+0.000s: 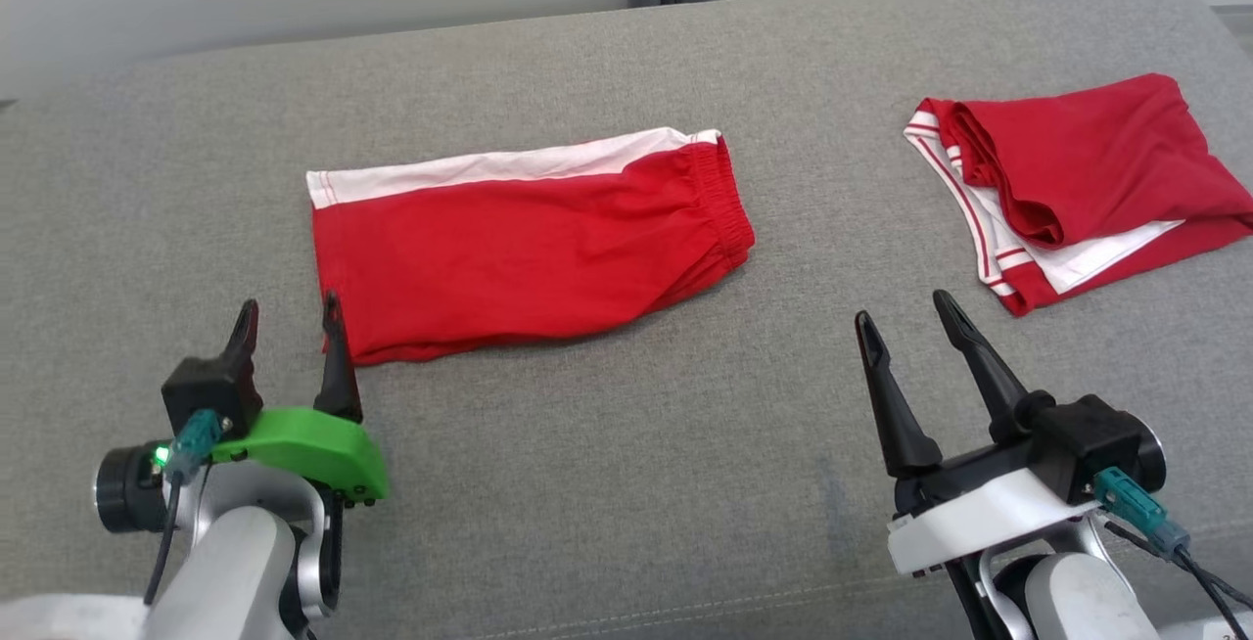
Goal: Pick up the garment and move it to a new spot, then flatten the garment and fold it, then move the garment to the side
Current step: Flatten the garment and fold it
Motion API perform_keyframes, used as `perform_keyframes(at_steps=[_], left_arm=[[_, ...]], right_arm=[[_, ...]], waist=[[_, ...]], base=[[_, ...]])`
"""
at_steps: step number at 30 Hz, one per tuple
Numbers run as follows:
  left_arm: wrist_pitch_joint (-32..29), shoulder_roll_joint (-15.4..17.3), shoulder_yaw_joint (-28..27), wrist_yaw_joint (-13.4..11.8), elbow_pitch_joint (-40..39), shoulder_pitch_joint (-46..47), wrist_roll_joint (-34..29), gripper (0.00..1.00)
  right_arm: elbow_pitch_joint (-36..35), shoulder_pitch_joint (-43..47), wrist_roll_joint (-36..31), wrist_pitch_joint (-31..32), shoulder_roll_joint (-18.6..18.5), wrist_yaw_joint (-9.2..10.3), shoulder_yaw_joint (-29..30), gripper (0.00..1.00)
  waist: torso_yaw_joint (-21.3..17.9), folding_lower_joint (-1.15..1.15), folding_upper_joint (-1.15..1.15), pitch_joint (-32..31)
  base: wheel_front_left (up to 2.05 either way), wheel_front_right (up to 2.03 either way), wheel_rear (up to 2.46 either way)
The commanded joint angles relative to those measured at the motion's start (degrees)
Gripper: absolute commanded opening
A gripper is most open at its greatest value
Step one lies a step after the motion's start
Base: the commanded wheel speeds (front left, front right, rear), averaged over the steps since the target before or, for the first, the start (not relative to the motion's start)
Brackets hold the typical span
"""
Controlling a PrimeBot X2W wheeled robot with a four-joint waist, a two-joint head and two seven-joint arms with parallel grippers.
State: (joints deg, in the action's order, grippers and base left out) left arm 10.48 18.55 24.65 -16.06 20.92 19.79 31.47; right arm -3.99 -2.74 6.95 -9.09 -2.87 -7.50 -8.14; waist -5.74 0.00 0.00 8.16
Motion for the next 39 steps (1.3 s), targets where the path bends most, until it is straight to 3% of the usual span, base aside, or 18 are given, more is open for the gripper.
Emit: perform_keyframes(at_steps=[1, 5, 13, 17, 26, 39], left_arm=[[0.7, -0.4, -0.2, 0.4, -0.2, -1.5, 0.2, 1.0], [4.3, -1.9, -2.3, 2.3, -3.3, -5.1, 0.9, 1.0], [4.7, -4.9, -7.5, 8.5, -12.7, -14.2, -3.9, 1.0], [4.7, -5.3, -8.6, 11.3, -13.3, -18.5, -5.0, 1.0], [4.7, -5.0, -12.7, 12.9, -14.8, -25.1, -6.2, 1.0], [4.3, -3.6, -10.8, 13.8, -12.7, -26.3, -7.6, 1.0]], right_arm=[[0.2, 0.7, 0.6, -0.1, -0.1, 0.03, 0.3, 1.0], [1.7, 1.8, 1.9, -0.5, -0.1, 0.03, 2.8, 1.0], [5.3, 2.6, 3.5, -0.9, -0.1, 0.03, 6.1, 1.0], [7.2, 3.2, 3.7, -1.2, -0.1, 0.03, 7.1, 1.0], [11.4, 4.1, 3.0, -0.8, -0.1, 0.03, 8.2, 1.0], [13.5, 4.1, 3.1, -1.4, -0.1, 0.02, 7.0, 1.0]], waist=[[1.3, 0.0, 0.0, -1.7], [3.2, 0.0, 0.0, -4.1], [6.1, 0.0, 0.0, -8.4], [7.4, 0.0, 0.0, -9.8], [8.6, 0.0, 0.0, -11.9], [8.3, 0.0, 0.0, -11.8]], base=[[0.0, 0.0, 0.0], [0.0, 0.0, 0.0], [0.0, 0.0, 0.0], [0.0, 0.0, 0.0], [0.0, 0.0, 0.0], [0.0, 0.0, 0.0]])
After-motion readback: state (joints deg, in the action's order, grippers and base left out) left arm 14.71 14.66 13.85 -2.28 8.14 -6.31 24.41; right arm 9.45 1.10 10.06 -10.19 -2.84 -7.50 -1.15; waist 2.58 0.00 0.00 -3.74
